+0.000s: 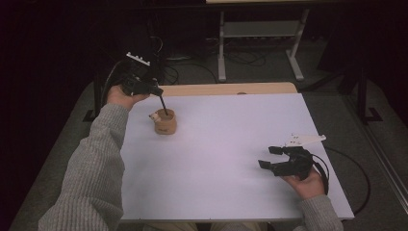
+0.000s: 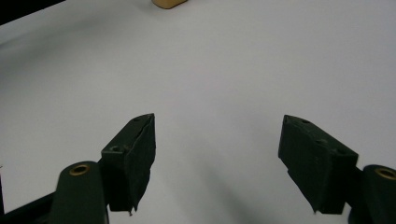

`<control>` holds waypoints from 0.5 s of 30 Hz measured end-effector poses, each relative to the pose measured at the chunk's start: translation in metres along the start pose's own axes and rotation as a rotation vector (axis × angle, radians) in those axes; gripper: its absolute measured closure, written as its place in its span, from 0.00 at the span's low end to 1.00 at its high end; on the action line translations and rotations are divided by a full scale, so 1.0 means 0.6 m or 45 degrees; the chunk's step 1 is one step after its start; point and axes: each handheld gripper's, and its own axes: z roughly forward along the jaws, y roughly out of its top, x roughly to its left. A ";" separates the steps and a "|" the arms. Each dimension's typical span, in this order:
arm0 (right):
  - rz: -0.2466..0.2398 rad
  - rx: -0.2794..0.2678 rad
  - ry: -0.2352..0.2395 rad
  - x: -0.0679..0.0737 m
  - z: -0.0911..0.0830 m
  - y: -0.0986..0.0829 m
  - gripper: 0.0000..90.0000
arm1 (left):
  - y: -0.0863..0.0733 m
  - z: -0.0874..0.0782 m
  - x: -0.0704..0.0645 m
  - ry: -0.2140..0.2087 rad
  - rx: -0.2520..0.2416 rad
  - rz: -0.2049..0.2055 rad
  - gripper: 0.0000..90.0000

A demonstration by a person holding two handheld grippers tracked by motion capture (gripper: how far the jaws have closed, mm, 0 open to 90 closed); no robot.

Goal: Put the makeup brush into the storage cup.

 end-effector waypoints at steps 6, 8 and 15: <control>0.001 0.006 -0.001 0.000 0.001 0.000 0.29 | -0.005 0.007 0.002 0.002 -0.007 -0.013 0.93; 0.002 0.005 0.000 0.000 0.002 0.000 0.29 | -0.012 0.011 0.007 0.000 -0.003 -0.030 0.93; 0.002 0.014 0.005 0.000 0.006 0.000 0.29 | -0.025 0.018 0.013 -0.006 -0.006 -0.055 0.93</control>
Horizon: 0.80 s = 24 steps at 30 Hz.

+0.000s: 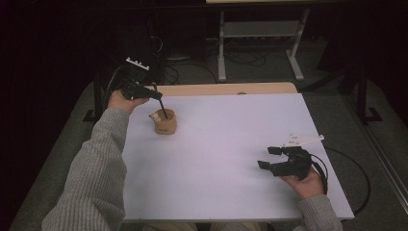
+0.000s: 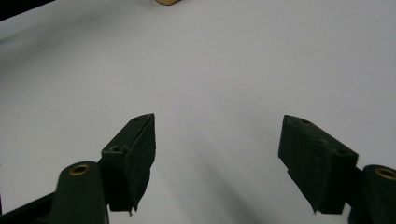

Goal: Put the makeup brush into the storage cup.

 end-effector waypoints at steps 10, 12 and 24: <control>-0.002 0.007 0.006 0.000 0.002 -0.001 0.29 | -0.011 0.010 0.000 -0.008 -0.004 -0.020 0.93; -0.001 0.005 0.007 0.001 0.002 -0.001 0.29 | -0.014 0.015 0.000 -0.004 0.008 -0.029 0.93; -0.010 0.005 0.013 0.002 0.004 0.000 0.29 | -0.026 0.037 0.005 -0.023 0.053 -0.052 0.92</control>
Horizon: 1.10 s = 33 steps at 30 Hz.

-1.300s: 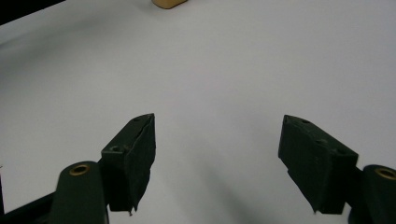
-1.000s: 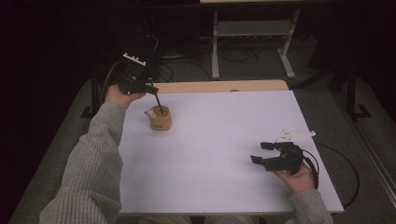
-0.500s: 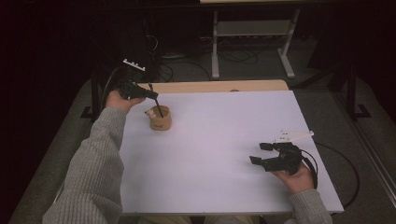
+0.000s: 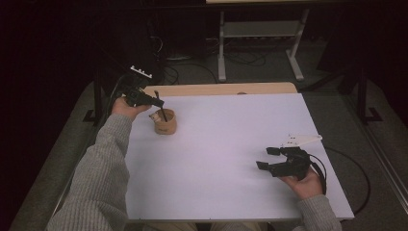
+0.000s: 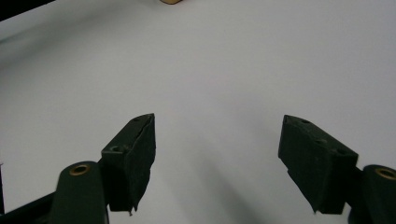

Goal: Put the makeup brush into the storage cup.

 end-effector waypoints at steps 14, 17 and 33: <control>0.011 -0.006 0.011 -0.003 -0.001 -0.001 0.29 | -0.001 0.022 0.006 0.032 0.058 0.000 0.87; 0.011 -0.008 0.014 -0.004 -0.001 -0.001 0.29 | -0.002 0.025 0.008 0.047 0.074 -0.005 0.86; 0.003 -0.003 0.015 -0.001 0.001 0.000 0.29 | -0.011 0.000 0.001 0.066 0.033 -0.009 0.78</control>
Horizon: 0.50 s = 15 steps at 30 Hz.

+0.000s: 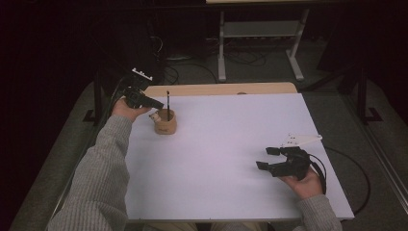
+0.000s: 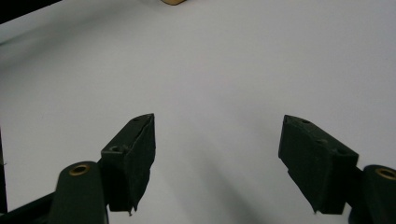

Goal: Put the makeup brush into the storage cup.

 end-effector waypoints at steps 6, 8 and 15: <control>0.004 0.002 -0.003 0.000 0.001 0.000 0.28 | -0.012 -0.013 0.000 -0.001 -0.025 -0.007 0.77; 0.000 0.003 -0.009 -0.001 0.002 0.000 0.28 | -0.013 -0.019 -0.002 0.000 -0.029 0.001 0.77; 0.006 0.008 -0.029 -0.002 0.001 -0.001 0.28 | -0.020 -0.027 -0.011 -0.020 -0.058 0.016 0.77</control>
